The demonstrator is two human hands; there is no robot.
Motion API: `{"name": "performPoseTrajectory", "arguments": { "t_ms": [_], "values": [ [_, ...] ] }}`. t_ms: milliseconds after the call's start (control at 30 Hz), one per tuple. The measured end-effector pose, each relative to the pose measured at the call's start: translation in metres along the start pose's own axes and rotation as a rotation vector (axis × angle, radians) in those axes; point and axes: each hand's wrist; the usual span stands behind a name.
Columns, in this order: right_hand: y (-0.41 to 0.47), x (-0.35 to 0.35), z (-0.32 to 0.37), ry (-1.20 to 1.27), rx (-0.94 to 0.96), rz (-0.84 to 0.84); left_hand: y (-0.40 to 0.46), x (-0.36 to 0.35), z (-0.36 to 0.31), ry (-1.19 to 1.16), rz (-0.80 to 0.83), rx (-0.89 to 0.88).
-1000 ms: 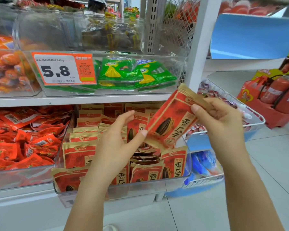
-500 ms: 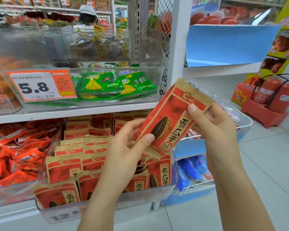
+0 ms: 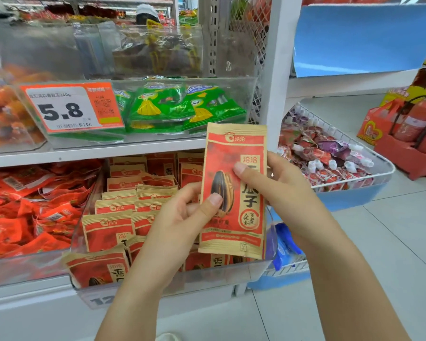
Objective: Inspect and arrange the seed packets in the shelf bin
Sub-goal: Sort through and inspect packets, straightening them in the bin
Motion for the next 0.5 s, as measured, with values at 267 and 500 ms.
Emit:
{"name": "performPoseTrajectory", "arguments": {
  "t_ms": [267,500],
  "values": [
    [0.008,-0.009,-0.005,-0.106,-0.113,0.191,-0.003,0.015,-0.001,-0.005,-0.098,-0.045],
    [0.008,-0.013,-0.006,-0.037,-0.118,0.122,-0.006,0.025,-0.003,0.043,0.002,0.007]
  ]
}}
Point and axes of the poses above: each hand's wrist, its own y-axis towards the middle knuckle, its own x-axis out of the back of the hand, z = x × y, and after that the axes turned 10 degrees about z, right-handed
